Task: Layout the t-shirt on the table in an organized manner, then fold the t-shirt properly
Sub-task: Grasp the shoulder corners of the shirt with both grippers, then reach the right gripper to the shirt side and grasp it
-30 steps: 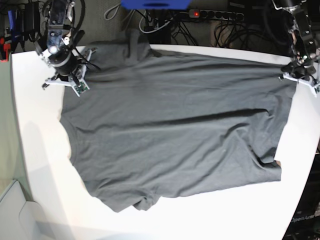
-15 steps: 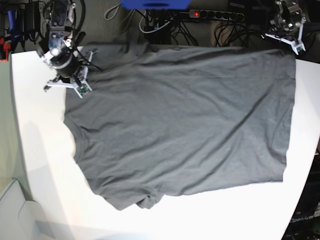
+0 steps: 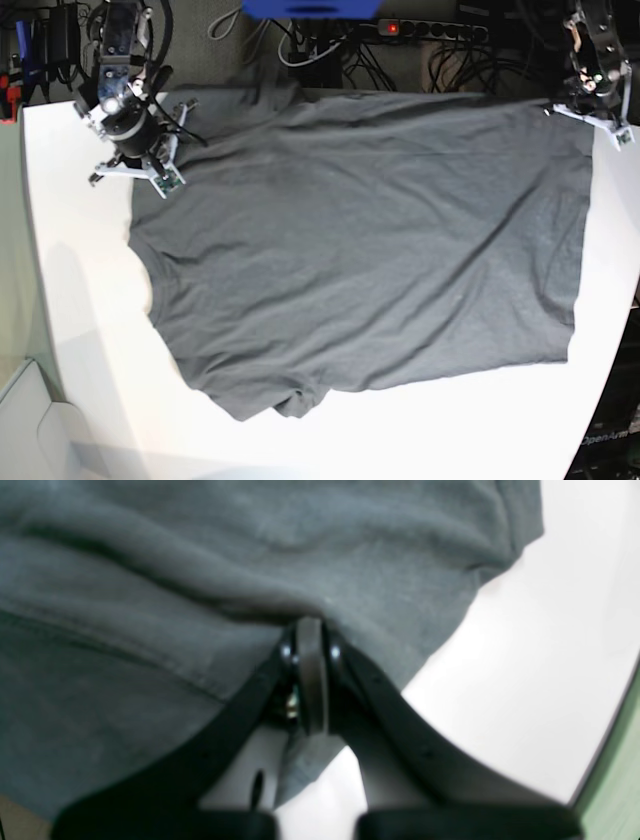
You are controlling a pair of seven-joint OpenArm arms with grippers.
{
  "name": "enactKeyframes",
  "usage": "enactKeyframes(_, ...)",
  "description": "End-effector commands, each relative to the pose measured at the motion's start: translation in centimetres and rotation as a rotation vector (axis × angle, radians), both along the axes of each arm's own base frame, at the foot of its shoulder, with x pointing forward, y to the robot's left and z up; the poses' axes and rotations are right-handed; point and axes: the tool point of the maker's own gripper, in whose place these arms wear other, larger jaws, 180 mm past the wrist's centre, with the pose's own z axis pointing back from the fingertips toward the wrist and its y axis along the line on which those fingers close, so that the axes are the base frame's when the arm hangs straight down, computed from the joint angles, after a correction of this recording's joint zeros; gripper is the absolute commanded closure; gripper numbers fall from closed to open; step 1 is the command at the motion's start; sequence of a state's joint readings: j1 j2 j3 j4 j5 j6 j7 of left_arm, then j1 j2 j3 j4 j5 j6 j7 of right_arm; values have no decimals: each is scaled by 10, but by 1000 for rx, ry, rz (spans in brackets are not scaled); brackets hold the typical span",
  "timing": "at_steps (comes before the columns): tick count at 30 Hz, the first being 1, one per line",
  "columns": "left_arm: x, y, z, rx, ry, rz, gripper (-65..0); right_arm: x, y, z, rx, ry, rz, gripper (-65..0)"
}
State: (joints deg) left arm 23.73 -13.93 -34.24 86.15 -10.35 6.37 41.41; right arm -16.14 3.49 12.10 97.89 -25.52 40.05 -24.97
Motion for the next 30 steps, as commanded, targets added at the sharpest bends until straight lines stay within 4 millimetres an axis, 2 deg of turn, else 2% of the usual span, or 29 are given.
enactKeyframes(1,6,6,15,41,-41,-27,-1,7,-2,10,-1,-36,3,0)
enactKeyframes(7,14,0,40,74,-94,-71,-5,5,-12,10,-11,-35,-26,-5)
enactKeyframes(13,14,-4,51,92,-108,-95,-5,3,-23,14,-22,-41,-56,-102)
enactKeyframes(16,20,-8,63,106,-135,-115,-5,8,-25,29,-26,-89,-72,-119)
enactKeyframes(21,39,-17,92,127,-205,-149,-5,23,-22,71,-36,-213,-89,-122)
enactKeyframes(23,59,-19,105,120,-246,-147,-5,26,-20,79,-40,-235,-82,-122)
enactKeyframes(30,161,-8,154,41,-407,-75,-5,31,-15,81,-22,-247,-91,-122)
